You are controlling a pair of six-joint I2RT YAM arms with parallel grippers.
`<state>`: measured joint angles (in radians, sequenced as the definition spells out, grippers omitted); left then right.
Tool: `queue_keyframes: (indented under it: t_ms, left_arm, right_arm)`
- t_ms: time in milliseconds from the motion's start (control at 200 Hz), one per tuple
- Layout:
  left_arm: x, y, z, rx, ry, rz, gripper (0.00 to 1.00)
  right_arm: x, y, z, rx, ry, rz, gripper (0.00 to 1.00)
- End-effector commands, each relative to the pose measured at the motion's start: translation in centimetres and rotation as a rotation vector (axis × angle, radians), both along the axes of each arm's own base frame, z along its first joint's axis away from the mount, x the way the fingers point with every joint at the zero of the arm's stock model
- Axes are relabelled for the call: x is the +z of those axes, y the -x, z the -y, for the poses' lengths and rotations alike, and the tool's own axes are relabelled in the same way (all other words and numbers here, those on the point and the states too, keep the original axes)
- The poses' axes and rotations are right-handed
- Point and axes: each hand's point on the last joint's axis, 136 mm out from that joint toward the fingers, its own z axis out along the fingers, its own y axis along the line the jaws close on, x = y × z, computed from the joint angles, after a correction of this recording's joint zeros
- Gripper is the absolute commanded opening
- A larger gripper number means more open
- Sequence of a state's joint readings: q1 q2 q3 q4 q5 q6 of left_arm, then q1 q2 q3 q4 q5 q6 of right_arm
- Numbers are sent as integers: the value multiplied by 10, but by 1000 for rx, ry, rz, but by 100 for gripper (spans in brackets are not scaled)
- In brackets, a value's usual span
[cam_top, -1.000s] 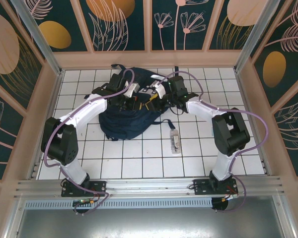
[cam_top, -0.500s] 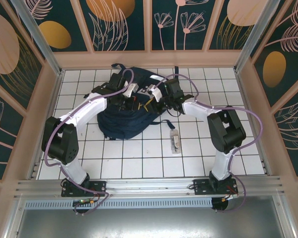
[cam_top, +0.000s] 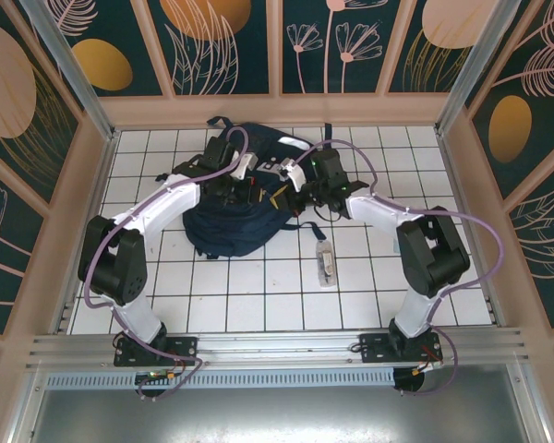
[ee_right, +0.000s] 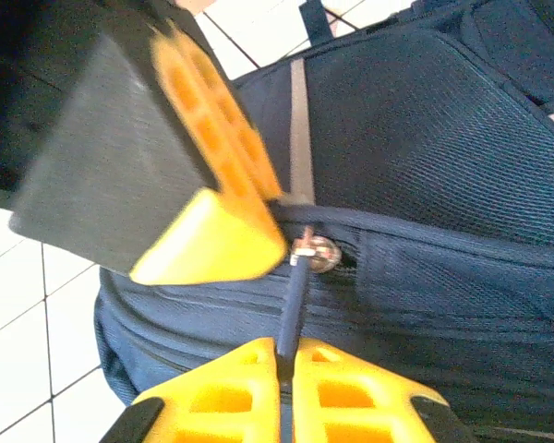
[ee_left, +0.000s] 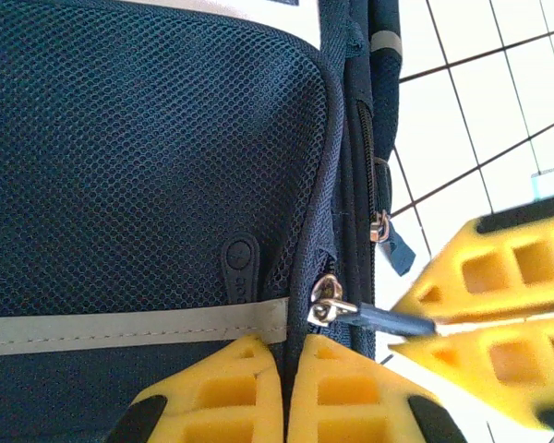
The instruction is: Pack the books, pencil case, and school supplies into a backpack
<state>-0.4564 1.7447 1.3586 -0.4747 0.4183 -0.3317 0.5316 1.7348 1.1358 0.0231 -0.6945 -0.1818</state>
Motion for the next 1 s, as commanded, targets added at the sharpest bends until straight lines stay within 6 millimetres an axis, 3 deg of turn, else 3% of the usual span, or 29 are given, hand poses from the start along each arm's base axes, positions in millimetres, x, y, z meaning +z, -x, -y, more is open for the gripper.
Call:
queue_keyframes:
  t_ms: [0, 105, 225, 320, 570, 776, 996]
  left_arm:
    - [23, -16, 23, -20, 103, 74, 0]
    - [23, -18, 24, -15, 109, 76, 0]
    - [23, -17, 25, -16, 113, 68, 0]
    - [23, -15, 24, -16, 109, 71, 0]
    - [24, -11, 20, -12, 100, 75, 0]
    - [21, -12, 21, -12, 107, 70, 0]
    - [23, -14, 28, -7, 158, 61, 0]
  right_arm:
    - [31, 32, -15, 83, -87, 22, 15]
    - [22, 45, -14, 88, -78, -30, 21]
    - [11, 46, -7, 54, -58, -43, 28]
    - [11, 35, 5, -12, -53, -51, 36]
    - [34, 1, 41, -202, -87, -57, 49]
    - [29, -11, 27, -270, -71, -129, 51]
    - [23, -12, -1, -348, -133, -234, 39]
